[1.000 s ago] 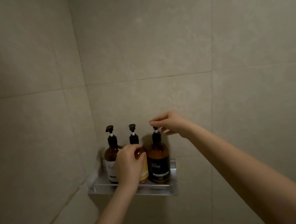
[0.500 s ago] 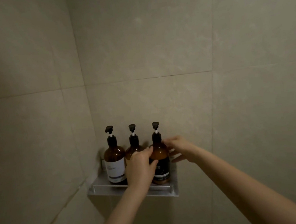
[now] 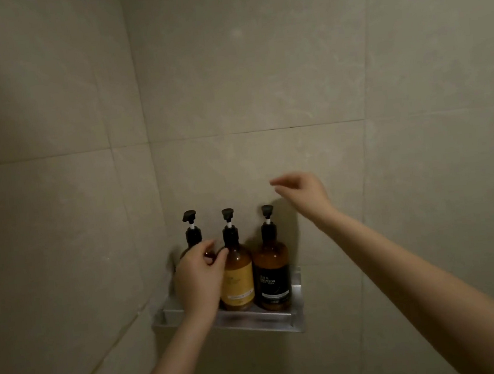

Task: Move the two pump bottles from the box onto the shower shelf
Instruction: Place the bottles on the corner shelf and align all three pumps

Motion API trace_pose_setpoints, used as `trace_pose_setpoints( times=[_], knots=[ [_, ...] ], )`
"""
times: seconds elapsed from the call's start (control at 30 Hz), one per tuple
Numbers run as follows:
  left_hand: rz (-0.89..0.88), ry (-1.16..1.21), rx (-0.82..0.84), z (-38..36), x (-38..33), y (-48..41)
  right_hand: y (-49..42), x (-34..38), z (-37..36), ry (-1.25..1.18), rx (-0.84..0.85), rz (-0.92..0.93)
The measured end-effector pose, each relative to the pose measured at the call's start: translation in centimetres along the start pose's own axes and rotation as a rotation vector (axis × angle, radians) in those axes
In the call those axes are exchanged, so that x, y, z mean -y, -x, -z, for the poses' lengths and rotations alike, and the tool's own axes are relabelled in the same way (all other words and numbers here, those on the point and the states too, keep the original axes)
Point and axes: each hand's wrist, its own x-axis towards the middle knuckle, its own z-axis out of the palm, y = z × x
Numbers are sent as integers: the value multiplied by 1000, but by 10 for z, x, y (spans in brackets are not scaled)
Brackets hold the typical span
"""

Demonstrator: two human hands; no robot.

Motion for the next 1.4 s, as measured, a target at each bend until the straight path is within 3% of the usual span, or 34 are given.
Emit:
trace_pose_setpoints(
  times=[0.07,0.17,0.27,0.4,0.77,0.9,0.97,1.13,1.4],
  knots=[
    [43,-34,77,6,7,-7,-11,31,-3,85,112,163],
    [23,-59,186,7,7,-12,-19,63,-21,283,394,252],
    [-18,-115,221,6,4,-14,-22,72,-40,417,581,235],
    [-24,-136,223,6,3,-16,-24,63,-51,417,689,150],
    [-18,-60,232,10,5,-15,-25,56,-59,360,626,101],
    [134,135,-76,28,17,-27,-29,62,-63,326,521,131],
    [214,165,-149,37,30,-38,-31,69,-70,282,489,161],
    [337,246,238,35,59,-61,-30,83,-97,288,622,157],
    [387,255,317,28,71,-63,-30,81,-121,288,643,129]
  ],
)
